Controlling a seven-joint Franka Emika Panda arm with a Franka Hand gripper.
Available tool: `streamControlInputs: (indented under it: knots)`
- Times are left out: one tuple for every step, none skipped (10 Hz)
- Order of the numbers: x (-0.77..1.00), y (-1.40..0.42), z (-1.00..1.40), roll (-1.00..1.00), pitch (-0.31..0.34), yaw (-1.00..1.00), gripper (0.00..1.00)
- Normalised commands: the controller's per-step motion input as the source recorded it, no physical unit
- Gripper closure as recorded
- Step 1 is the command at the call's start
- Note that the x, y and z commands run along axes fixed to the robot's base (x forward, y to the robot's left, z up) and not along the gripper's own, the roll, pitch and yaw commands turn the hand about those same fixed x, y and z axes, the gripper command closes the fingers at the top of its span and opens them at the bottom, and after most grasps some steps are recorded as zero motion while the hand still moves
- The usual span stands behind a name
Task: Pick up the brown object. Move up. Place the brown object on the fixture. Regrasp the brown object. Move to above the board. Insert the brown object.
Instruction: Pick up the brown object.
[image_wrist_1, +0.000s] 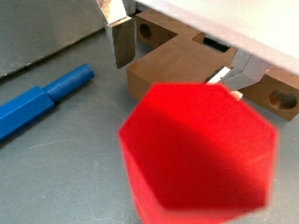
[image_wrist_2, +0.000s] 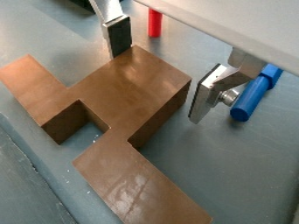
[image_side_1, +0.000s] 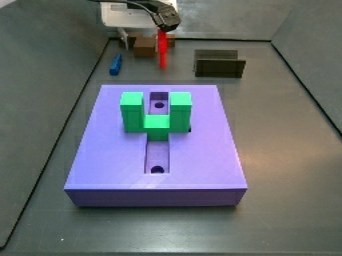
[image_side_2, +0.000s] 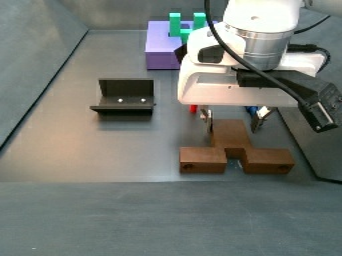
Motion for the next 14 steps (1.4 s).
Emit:
streamControlInputs:
  knots:
    - [0.0, 0.0, -0.18, -0.04, -0.08, -0.02, 0.0]
    - [0.0, 0.0, -0.17, -0.05, -0.081, -0.02, 0.0]
    - [0.0, 0.0, -0.09, -0.04, -0.067, -0.01, 0.0]
    - [0.0, 0.0, -0.02, 0.0, -0.017, 0.0, 0.0]
    - [0.0, 0.0, 0.0, 0.0, 0.0, 0.0, 0.0]
    - [0.0, 0.0, 0.0, 0.0, 0.0, 0.0, 1.0]
    - [0.0, 0.0, 0.0, 0.0, 0.0, 0.0, 1.0]
    - [0.0, 0.0, 0.0, 0.0, 0.0, 0.0, 1.0]
    - [0.0, 0.0, 0.0, 0.0, 0.0, 0.0, 1.0]
    - [0.0, 0.0, 0.0, 0.0, 0.0, 0.0, 1.0]
    - [0.0, 0.0, 0.0, 0.0, 0.0, 0.0, 1.0]
    - [0.0, 0.0, 0.0, 0.0, 0.0, 0.0, 1.0]
    - [0.0, 0.0, 0.0, 0.0, 0.0, 0.0, 1.0]
    - [0.0, 0.0, 0.0, 0.0, 0.0, 0.0, 1.0]
